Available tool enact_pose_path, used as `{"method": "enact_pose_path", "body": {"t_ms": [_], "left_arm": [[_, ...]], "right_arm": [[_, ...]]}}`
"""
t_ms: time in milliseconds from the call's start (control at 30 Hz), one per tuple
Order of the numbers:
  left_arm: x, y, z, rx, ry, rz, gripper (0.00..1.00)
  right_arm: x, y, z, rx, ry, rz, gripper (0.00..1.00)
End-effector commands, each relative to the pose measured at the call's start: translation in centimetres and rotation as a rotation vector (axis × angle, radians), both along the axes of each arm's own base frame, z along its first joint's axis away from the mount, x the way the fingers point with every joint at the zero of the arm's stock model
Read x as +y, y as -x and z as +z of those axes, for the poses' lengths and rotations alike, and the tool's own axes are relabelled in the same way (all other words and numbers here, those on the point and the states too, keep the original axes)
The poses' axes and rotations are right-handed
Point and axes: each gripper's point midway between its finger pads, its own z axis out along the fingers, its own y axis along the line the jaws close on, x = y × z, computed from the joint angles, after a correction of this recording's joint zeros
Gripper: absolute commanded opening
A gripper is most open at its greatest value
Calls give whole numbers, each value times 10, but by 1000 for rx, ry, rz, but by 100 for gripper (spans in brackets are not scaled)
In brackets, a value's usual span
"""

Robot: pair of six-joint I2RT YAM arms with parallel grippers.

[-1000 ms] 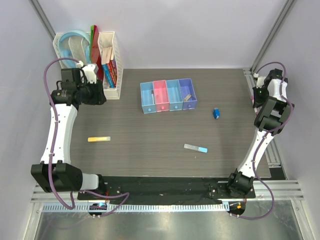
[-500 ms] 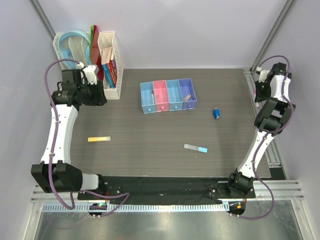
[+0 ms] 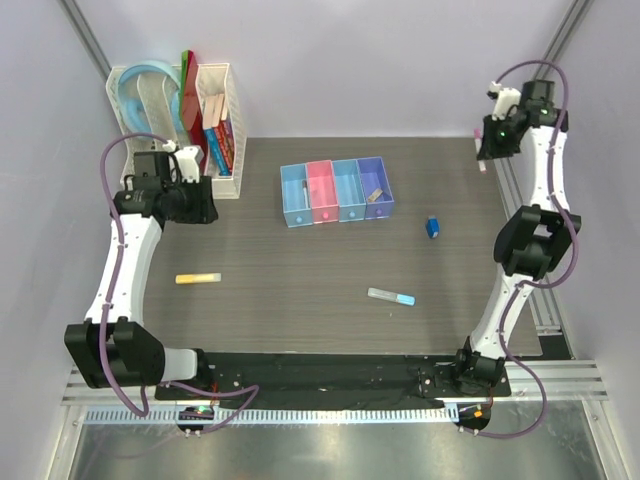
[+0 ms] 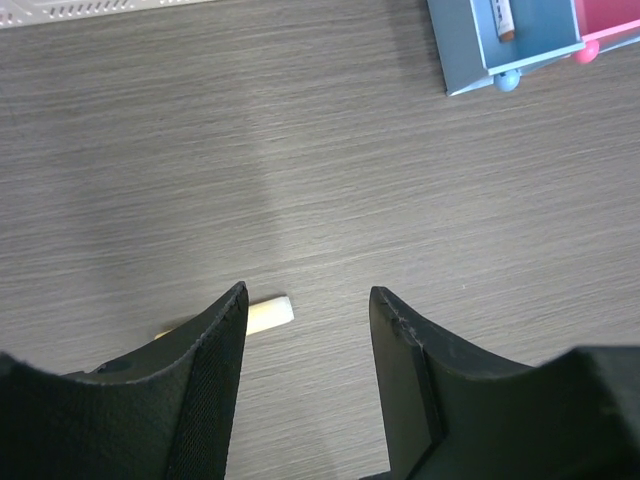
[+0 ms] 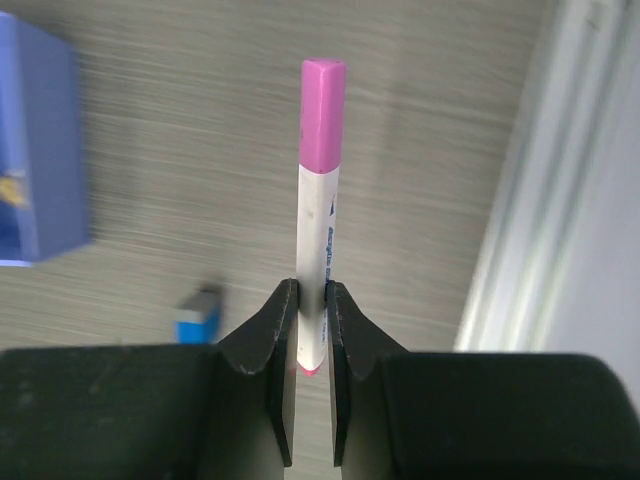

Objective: Sort the stationery into containers
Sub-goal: Pick up the pen from the corner of the board, then place the pen in the storage box.

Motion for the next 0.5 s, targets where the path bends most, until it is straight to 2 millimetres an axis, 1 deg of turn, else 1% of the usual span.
{"method": "enact_pose_path", "body": {"t_ms": [0,33,100,133,167,200,233,267,300,333,367,433,467], "left_arm": [[1,-8,0,-51,-4,-18,53],[1,-8,-2,-48,-3,-21,53],[1,-8,-7,-44,-4,-22,54],[0,-8,-8,-42,0,-23,55],[0,-8,-10,-43,-3,-25,57],[0,-8,-12,-43,-4,-26,58],[0,-8,-13,-42,-3,-26,59],[0,-8,-14,-43,-4,-26,62],[-1,-8,-14,-45,-1,-32,64],[-1,-8,-14,-47,0,-31,71],[-1,-8,-15,-50,-2,-38,74],[-1,-8,-14,-56,-7,-44,80],[-1,-8,-14,-59,-10,-52,82]], "right_arm": [[82,-12,60,-127,-137,56,1],[107,-15,64,-139,-145,92,1],[129,-19,74,-162,-160,108,1],[151,-22,73,-165,-160,139,1],[153,-24,77,-175,-167,128,1],[176,-24,76,-172,-177,163,1],[185,-27,73,-173,-181,174,1],[203,-25,71,-168,-188,199,1],[211,-27,71,-174,-197,205,1],[218,-28,67,-170,-201,211,1],[231,-26,60,-156,-205,228,1],[243,-28,56,-162,-216,239,1],[252,-26,47,-144,-215,250,1]]}}
